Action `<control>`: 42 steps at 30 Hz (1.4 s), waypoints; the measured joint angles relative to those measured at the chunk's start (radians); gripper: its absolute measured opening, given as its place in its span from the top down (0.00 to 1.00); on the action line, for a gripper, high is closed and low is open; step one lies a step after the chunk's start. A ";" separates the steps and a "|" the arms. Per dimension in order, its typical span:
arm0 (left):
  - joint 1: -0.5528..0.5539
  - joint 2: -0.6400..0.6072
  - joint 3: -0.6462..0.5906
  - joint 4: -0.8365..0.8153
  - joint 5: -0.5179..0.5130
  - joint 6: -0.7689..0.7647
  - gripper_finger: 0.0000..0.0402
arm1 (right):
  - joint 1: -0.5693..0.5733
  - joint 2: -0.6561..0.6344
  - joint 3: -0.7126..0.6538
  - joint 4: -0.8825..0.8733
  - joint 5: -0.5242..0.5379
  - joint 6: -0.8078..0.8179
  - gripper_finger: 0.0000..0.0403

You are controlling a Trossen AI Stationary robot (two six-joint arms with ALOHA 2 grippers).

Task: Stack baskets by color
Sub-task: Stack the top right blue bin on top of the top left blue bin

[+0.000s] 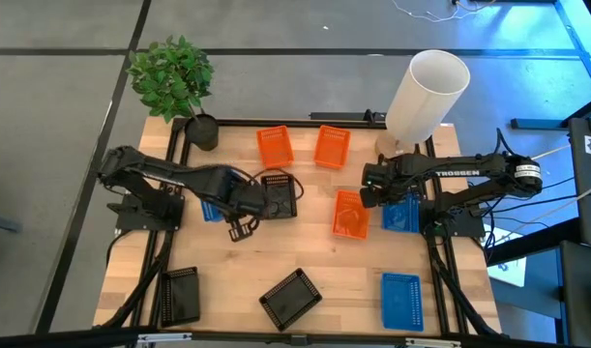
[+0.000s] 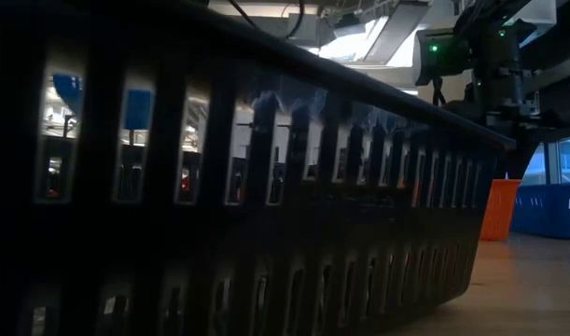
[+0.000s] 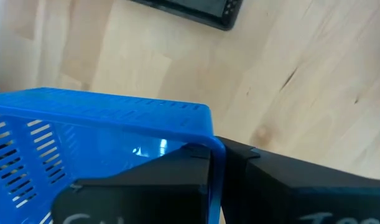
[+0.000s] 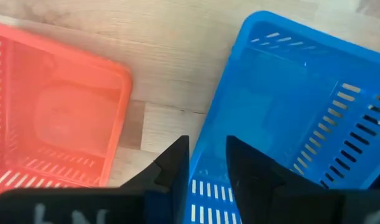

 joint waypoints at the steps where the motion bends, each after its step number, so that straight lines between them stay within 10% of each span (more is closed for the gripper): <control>1: -0.009 0.017 0.000 0.007 0.007 -0.012 1.00 | 0.000 0.000 0.000 0.000 0.000 -0.011 0.74; 16: -0.138 0.227 0.000 0.196 0.080 -0.238 1.00 | 0.042 0.000 0.110 -0.002 0.055 -0.164 0.74; 42: -0.177 0.382 0.000 0.307 0.120 -0.191 0.96 | 0.078 0.000 0.203 -0.004 0.079 -0.216 0.74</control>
